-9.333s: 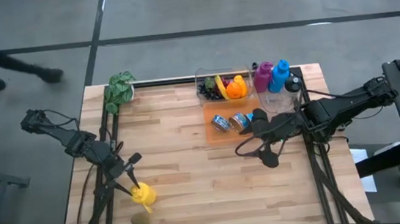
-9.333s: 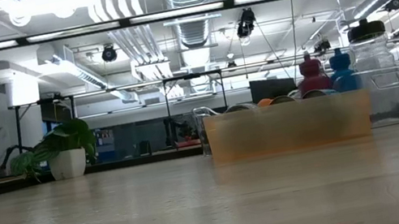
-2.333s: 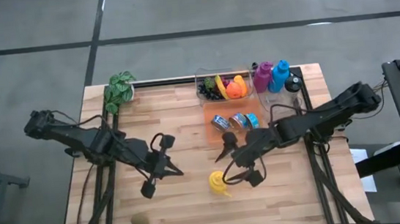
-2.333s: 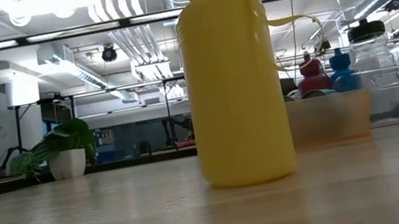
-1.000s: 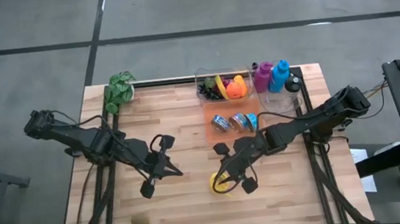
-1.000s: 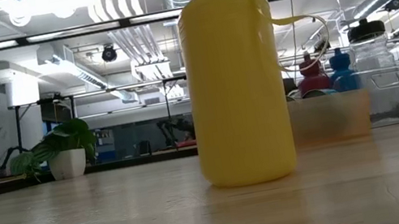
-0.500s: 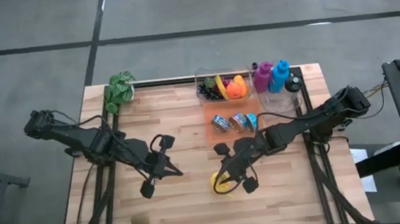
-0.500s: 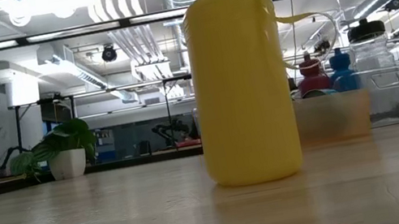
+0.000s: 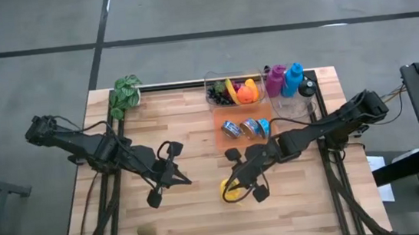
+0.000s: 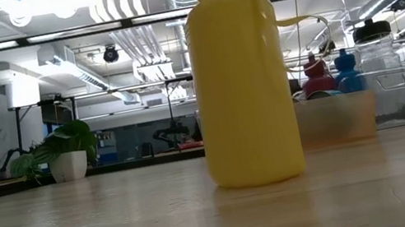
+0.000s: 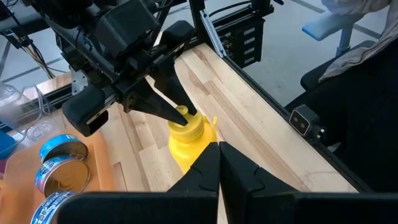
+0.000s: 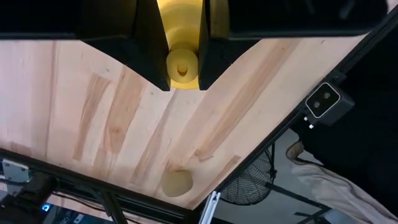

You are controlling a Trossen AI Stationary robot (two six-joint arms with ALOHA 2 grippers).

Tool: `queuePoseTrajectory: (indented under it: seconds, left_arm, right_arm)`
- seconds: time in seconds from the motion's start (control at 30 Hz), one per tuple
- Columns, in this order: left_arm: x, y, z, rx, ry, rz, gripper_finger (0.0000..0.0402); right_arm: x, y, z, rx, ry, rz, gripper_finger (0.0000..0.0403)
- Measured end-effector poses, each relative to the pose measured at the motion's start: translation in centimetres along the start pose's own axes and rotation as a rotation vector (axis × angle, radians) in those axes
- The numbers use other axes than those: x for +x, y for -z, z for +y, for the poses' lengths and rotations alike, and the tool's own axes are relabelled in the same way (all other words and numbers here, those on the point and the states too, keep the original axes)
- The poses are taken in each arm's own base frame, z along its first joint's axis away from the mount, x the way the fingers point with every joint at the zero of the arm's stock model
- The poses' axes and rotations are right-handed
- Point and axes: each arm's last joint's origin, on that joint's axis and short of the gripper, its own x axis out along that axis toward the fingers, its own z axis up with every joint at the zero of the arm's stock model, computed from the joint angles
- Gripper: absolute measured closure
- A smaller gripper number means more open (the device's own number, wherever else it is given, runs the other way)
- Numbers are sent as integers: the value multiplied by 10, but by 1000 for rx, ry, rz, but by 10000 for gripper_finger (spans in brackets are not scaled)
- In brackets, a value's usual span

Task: Pick & Place Food Item
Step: Put the yellow water bottle into the right transparent bin

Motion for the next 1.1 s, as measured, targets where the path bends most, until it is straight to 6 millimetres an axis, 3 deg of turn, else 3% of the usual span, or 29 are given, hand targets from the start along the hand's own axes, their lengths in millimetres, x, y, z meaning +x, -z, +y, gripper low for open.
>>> queuePoseTrajectory:
  seconds: [0.17, 0.4, 0.73, 1.1]
  left_arm:
    - [0, 0, 0, 0, 0, 0, 396]
    - [0, -1, 0, 0, -1, -7, 396]
    - [0, -1, 0, -1, -2, -12, 396]
    - [0, -1, 0, -1, -3, -11, 396]
  right_arm:
    - [-10, -4, 0, 18, 20, -5, 342]
    - [-43, -20, -2, 61, 193, 7, 342]
    - [-128, -30, -14, 256, 412, -75, 342]
    - [-214, -5, -20, 482, 884, -76, 342]
